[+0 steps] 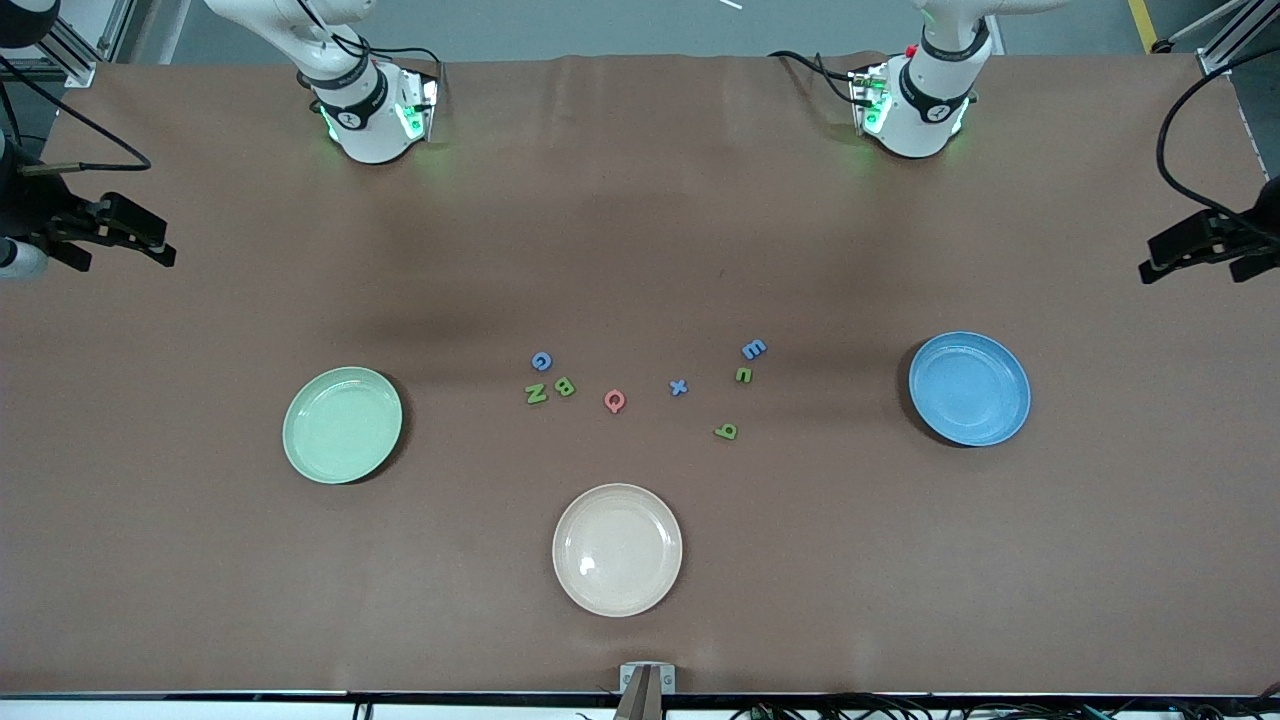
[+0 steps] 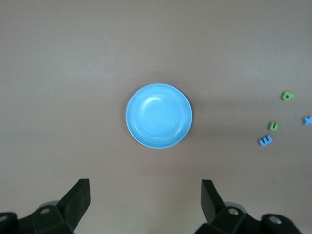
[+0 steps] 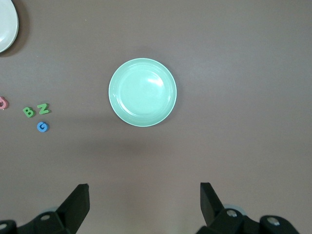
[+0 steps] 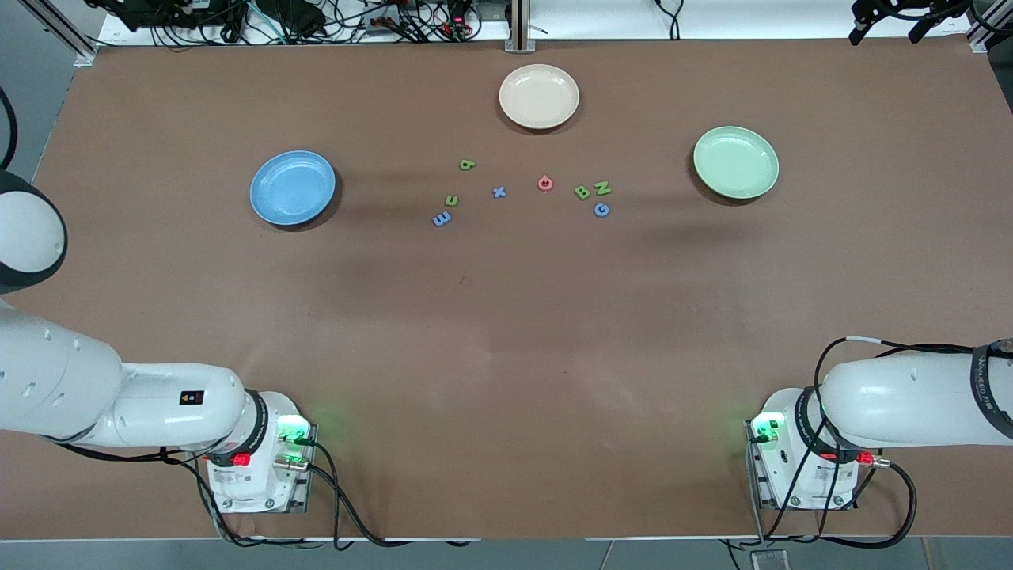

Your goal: Sort upper and lower case letters into plates

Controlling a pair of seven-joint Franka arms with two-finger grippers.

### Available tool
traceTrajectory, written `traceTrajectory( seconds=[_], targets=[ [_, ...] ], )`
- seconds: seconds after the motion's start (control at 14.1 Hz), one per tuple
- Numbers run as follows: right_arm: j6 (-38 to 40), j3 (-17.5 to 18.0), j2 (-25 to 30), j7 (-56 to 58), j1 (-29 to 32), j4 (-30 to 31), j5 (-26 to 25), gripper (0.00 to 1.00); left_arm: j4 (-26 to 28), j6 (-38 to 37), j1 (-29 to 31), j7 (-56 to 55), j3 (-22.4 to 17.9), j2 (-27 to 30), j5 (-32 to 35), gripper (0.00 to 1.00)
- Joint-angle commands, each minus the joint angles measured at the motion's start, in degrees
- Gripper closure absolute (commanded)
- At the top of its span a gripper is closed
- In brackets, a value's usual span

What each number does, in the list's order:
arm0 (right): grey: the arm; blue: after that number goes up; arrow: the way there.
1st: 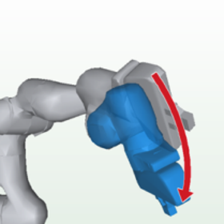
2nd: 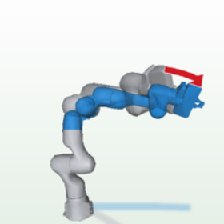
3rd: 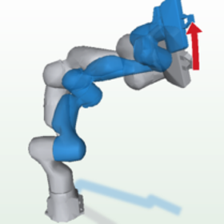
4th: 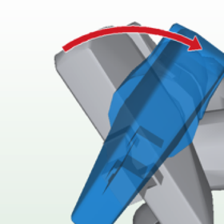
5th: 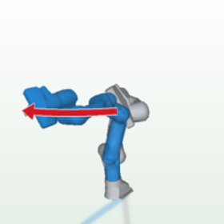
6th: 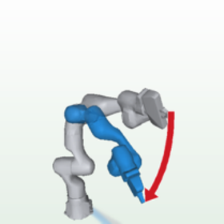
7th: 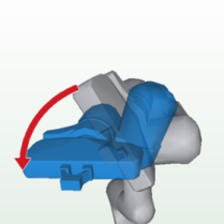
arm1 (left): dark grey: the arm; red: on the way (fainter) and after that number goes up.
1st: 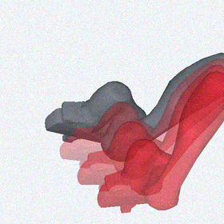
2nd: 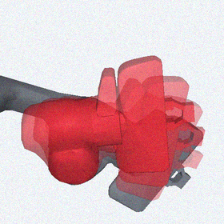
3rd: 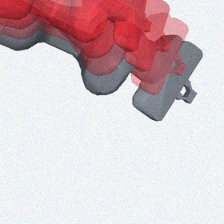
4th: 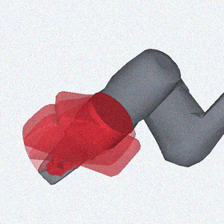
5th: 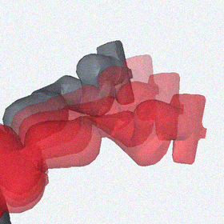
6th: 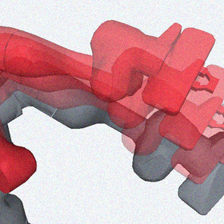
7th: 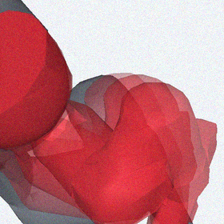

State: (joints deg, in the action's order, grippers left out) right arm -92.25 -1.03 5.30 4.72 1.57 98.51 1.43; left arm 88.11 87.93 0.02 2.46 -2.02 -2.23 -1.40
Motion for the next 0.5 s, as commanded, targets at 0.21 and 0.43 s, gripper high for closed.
traceTrajectory(
  seconds=[0.21, 0.43],
  targets=[
    [0.14, -2.74, 0.33, -0.15, -2.79, 0.45, -0.11, 0.0, 0.05, -2.07, -1.95, -9.37, 10.6, -6.46, -0.89, 0.0],
    [0.14, -2.75, 0.33, -0.15, -2.45, 0.45, -0.11, 0.0, 0.13, 2.4, -2.13, -19.21, 18.34, -11.02, -0.89, 0.0]
  ],
)
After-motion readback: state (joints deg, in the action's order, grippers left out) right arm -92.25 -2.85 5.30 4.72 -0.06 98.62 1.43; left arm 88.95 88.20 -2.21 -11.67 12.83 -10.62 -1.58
